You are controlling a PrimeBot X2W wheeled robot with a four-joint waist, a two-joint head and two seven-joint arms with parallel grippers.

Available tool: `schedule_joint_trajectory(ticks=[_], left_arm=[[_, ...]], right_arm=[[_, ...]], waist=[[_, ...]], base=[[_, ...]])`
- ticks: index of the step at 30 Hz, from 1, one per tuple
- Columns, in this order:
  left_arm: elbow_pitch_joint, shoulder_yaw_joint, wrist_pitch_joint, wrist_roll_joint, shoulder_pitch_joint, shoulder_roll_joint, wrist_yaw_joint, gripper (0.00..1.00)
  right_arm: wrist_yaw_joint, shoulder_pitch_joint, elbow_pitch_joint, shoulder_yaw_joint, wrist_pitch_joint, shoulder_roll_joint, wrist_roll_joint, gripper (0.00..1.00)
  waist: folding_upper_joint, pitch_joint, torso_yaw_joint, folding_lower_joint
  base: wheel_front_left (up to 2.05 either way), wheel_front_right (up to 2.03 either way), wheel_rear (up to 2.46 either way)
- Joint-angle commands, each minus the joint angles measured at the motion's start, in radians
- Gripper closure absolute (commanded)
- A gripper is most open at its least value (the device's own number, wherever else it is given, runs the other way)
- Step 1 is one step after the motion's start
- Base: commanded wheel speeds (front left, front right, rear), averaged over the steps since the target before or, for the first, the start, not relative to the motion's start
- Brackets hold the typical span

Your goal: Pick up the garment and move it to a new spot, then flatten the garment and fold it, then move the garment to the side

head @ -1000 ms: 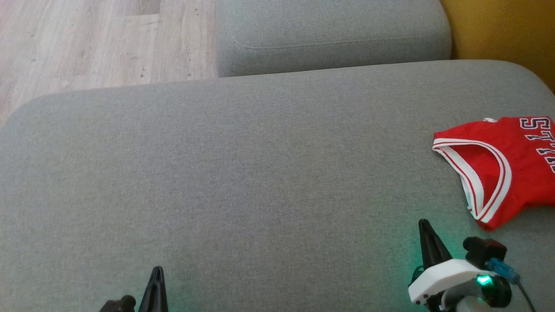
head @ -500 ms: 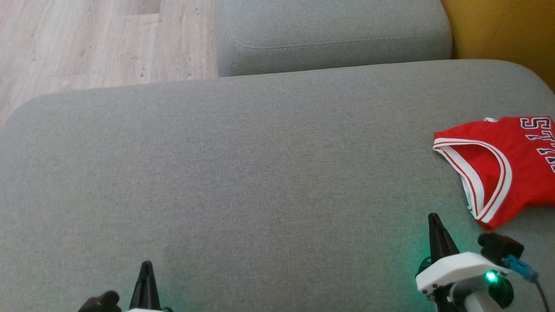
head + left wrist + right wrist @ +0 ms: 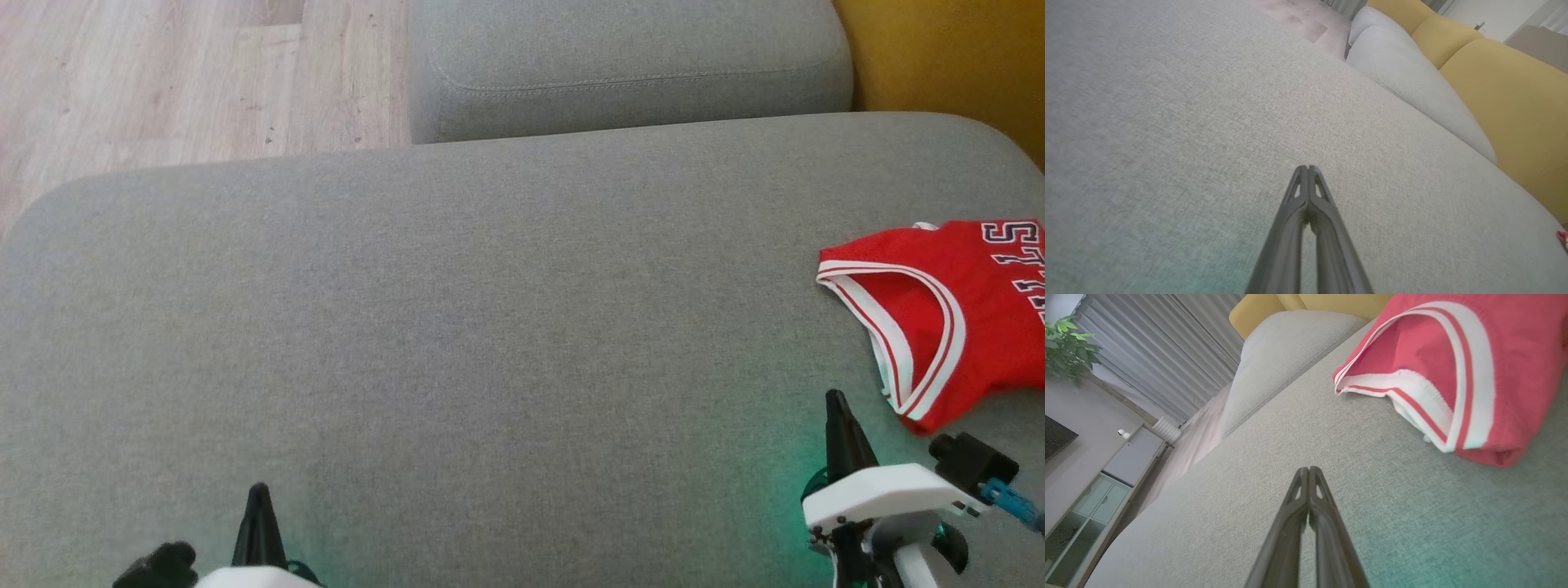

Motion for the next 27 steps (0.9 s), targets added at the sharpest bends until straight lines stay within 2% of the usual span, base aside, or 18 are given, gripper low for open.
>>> schedule_joint_trajectory(ticks=[1,27], left_arm=[[-0.040,0.021,0.008,-0.033,-0.051,0.001,-0.009,1.00],[-0.085,0.069,0.080,-0.306,-0.083,0.001,-0.035,1.00]], right_arm=[[0.000,-0.039,-0.043,-0.003,0.008,-0.002,0.035,1.00],[0.000,-0.031,-0.122,-0.041,0.080,-0.003,0.307,1.00]], waist=[[0.0000,0.000,0.000,0.0000],[0.0000,0.002,0.003,0.0000]], base=[[0.00,0.00,0.00],[0.00,0.00,0.00]])
